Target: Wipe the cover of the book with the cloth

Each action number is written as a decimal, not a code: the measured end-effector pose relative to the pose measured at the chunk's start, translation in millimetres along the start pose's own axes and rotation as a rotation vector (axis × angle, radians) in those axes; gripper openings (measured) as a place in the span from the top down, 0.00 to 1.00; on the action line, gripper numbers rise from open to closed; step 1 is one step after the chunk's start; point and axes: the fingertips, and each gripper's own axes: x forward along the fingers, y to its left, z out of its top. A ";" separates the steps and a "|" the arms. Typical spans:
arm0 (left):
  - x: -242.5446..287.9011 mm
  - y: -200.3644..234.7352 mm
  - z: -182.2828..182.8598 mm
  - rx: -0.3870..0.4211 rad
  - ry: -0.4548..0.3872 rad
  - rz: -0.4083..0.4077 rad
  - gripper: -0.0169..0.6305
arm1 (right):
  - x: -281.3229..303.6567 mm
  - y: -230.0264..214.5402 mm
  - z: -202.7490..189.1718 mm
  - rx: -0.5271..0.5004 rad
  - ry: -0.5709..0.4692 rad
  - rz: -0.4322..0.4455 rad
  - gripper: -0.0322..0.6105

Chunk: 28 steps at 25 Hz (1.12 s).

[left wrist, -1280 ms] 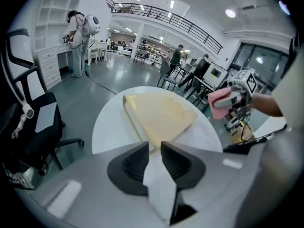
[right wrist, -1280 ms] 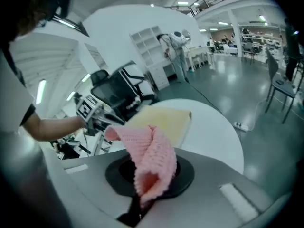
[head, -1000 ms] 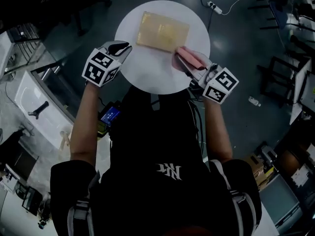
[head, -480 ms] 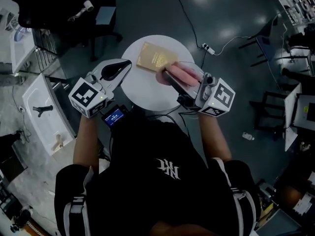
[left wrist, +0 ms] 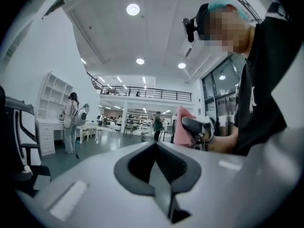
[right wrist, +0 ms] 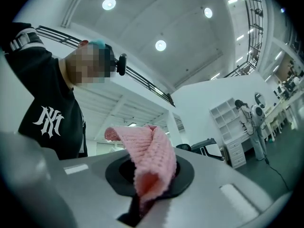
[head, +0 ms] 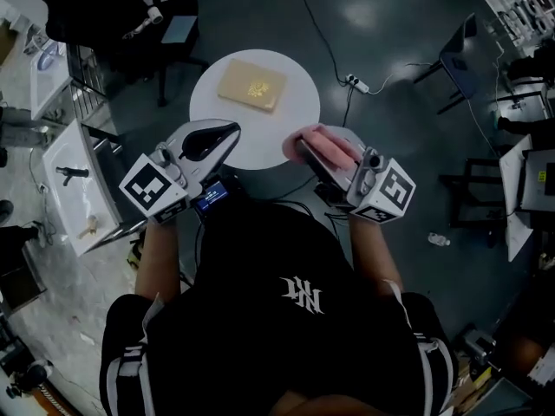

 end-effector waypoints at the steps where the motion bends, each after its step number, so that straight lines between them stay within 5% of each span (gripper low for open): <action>1: 4.1 -15.5 -13.6 -0.007 0.032 -0.013 0.97 | -12.0 5.8 -2.4 -0.004 0.004 -0.009 0.94; 10: 38.2 -101.1 -62.8 -0.040 0.115 -0.085 0.97 | -86.6 38.7 -16.9 -0.011 0.039 -0.050 0.94; 28: 60.4 -117.4 -52.4 0.054 0.085 -0.109 0.97 | -94.4 40.1 -22.7 -0.050 0.095 -0.079 0.94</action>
